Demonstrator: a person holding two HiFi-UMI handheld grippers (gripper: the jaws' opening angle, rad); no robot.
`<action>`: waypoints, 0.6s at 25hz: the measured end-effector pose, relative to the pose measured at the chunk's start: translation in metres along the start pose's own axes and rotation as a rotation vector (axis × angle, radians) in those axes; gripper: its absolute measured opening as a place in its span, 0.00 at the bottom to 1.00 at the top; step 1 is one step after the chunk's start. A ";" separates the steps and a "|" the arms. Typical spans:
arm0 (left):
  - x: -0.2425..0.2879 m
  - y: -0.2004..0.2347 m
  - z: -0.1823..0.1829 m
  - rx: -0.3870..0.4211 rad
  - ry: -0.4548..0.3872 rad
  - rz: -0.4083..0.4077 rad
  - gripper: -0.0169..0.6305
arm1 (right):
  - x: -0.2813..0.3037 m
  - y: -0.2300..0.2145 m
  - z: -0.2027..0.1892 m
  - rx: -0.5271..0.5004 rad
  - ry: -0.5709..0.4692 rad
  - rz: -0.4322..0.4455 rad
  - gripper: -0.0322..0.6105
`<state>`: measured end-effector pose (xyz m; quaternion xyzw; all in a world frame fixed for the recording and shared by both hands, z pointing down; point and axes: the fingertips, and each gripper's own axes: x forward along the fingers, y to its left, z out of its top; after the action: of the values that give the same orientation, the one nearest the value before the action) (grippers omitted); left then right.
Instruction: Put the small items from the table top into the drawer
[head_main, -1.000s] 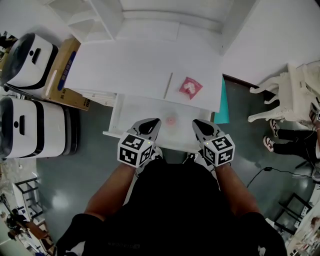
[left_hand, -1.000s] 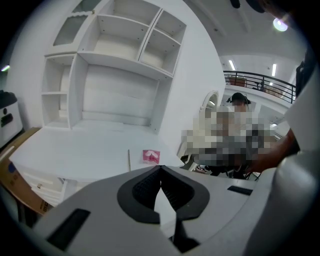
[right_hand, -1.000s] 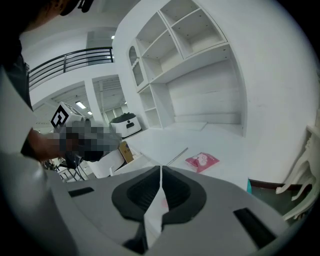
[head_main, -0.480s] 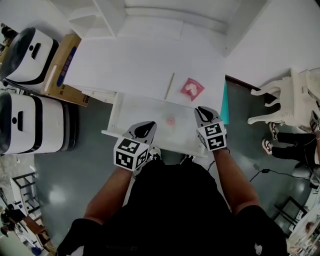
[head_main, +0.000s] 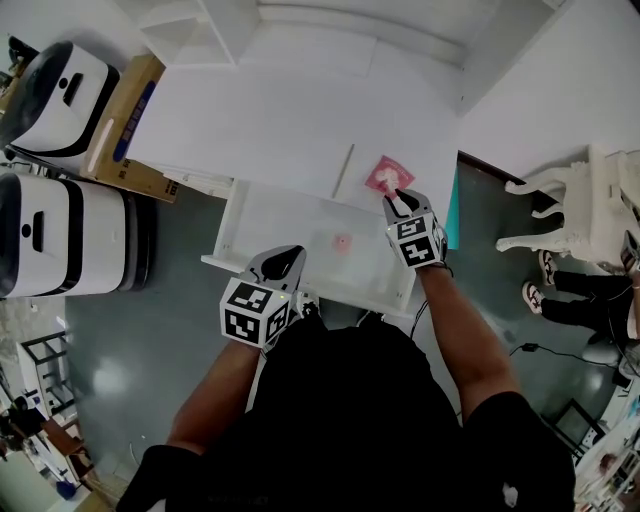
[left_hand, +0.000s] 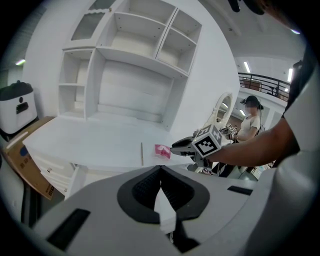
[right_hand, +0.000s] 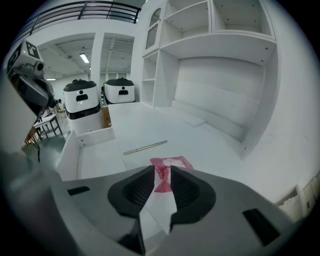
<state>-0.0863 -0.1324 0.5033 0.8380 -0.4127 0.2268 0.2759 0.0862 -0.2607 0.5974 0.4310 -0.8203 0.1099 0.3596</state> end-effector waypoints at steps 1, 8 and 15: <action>0.000 0.001 0.000 -0.004 0.000 0.004 0.04 | 0.007 -0.003 0.000 -0.018 0.014 -0.005 0.19; -0.003 0.009 -0.003 -0.026 0.002 0.027 0.04 | 0.046 -0.009 -0.016 -0.103 0.121 -0.004 0.19; -0.005 0.012 -0.004 -0.036 0.003 0.034 0.04 | 0.049 -0.009 -0.019 -0.085 0.139 -0.001 0.17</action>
<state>-0.0991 -0.1331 0.5065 0.8254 -0.4306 0.2251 0.2873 0.0848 -0.2880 0.6438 0.4071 -0.7971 0.1044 0.4337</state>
